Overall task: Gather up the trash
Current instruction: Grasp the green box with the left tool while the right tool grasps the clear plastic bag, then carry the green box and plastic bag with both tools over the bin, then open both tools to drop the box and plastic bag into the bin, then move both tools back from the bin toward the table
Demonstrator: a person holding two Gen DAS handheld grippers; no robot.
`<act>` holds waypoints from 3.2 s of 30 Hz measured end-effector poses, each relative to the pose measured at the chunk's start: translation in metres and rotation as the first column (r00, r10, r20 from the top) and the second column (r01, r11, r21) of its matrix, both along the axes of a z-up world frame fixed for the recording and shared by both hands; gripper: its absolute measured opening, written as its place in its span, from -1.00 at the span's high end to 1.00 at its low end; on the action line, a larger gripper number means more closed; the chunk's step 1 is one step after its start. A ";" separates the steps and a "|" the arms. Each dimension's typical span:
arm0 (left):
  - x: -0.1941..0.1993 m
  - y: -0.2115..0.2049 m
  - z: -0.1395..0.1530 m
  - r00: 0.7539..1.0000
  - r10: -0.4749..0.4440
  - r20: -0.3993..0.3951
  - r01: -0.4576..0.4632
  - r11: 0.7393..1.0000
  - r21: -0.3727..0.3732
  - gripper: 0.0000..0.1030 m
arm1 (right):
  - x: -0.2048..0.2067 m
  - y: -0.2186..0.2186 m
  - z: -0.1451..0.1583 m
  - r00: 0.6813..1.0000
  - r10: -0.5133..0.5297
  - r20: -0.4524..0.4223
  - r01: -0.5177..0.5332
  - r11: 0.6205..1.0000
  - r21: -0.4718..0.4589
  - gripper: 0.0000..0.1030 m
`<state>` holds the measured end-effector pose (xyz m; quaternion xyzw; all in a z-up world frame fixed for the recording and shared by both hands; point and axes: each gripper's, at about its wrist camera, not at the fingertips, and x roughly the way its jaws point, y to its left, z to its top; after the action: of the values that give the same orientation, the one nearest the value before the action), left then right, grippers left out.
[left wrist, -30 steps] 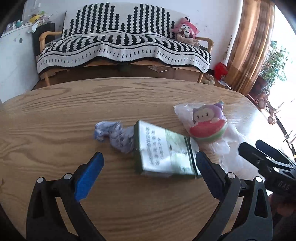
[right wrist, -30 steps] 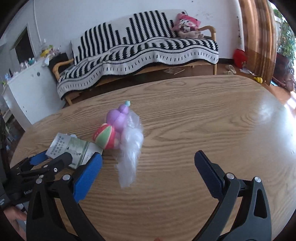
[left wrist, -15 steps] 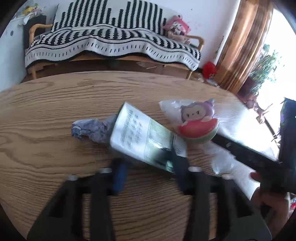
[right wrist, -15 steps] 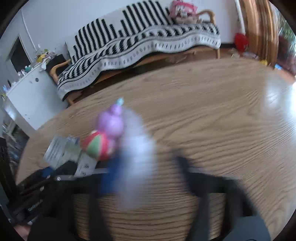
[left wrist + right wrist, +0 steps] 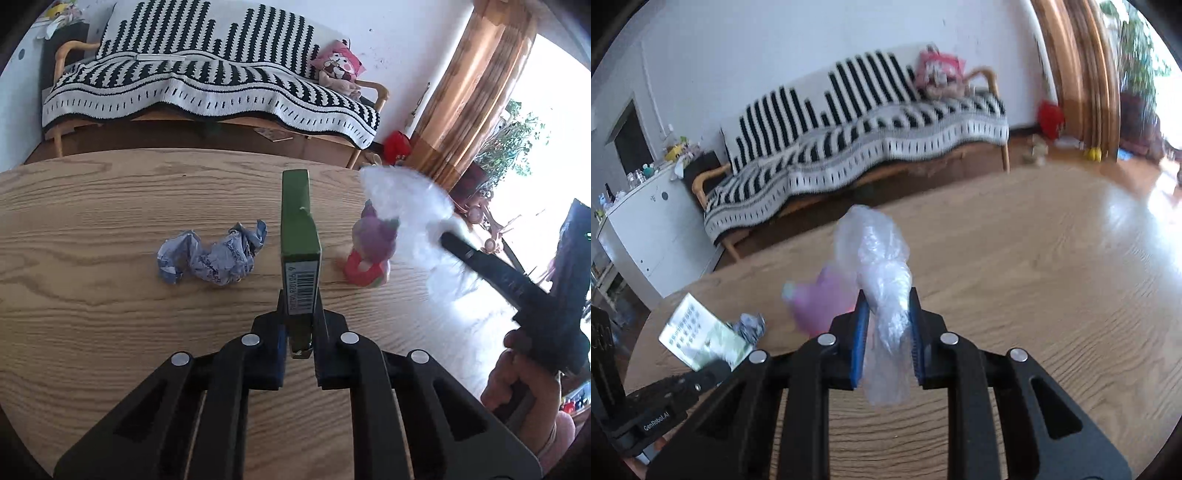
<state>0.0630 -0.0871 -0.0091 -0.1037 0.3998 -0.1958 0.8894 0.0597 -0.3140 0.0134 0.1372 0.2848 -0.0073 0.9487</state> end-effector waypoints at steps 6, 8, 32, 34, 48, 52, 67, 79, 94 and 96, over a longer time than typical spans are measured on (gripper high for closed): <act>0.000 -0.002 0.002 1.000 -0.004 -0.005 0.004 1.000 0.026 0.80 | 0.000 -0.001 -0.003 1.000 0.007 -0.019 -0.008 0.999 -0.040 0.60; 0.001 -0.004 -0.001 1.000 -0.006 -0.026 0.007 0.999 0.035 0.80 | 0.001 -0.004 -0.006 0.999 0.011 -0.039 -0.012 1.000 -0.017 0.60; -0.167 -0.172 0.075 0.930 -0.357 0.086 0.357 0.934 0.013 0.80 | -0.233 -0.130 0.067 0.970 -0.189 0.155 0.185 0.982 0.038 0.60; -0.196 -0.211 0.073 0.900 -0.429 0.073 0.429 0.903 0.015 0.80 | -0.291 -0.156 0.060 0.949 -0.280 0.147 0.294 0.952 -0.084 0.60; -0.319 -0.354 -0.109 0.653 -0.653 -0.383 0.728 0.681 0.080 0.81 | -0.457 -0.274 -0.151 0.813 -0.416 -0.407 0.543 0.793 0.274 0.60; -0.335 -0.362 -0.105 0.663 -0.683 -0.306 0.748 0.623 0.228 0.81 | -0.458 -0.278 -0.154 0.812 -0.417 -0.409 0.544 0.794 0.270 0.60; -0.294 -0.321 -0.051 0.760 -0.599 -0.252 0.628 0.777 0.044 -0.88 | -0.465 -0.306 -0.109 0.733 -0.580 -0.356 0.664 0.724 0.188 -0.87; -0.129 -0.093 0.051 0.995 -0.080 -0.058 0.091 0.972 0.216 -0.88 | -0.277 -0.205 -0.012 0.935 -0.284 -0.211 0.315 0.940 0.130 -0.87; 0.026 0.022 -0.008 0.989 -0.060 -0.132 0.117 0.870 0.479 -0.88 | -0.004 0.013 -0.042 0.875 0.290 -0.389 -0.338 0.939 -0.059 -0.87; 0.037 0.017 -0.021 0.985 -0.083 -0.151 0.145 0.870 0.472 -0.88 | 0.018 0.024 -0.054 0.861 0.293 -0.416 -0.352 0.933 -0.072 -0.87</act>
<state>0.0997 -0.0703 -0.0302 0.1320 0.4968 -0.1356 0.8470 0.0776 -0.2897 -0.0408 0.0137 0.4895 0.1032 0.8658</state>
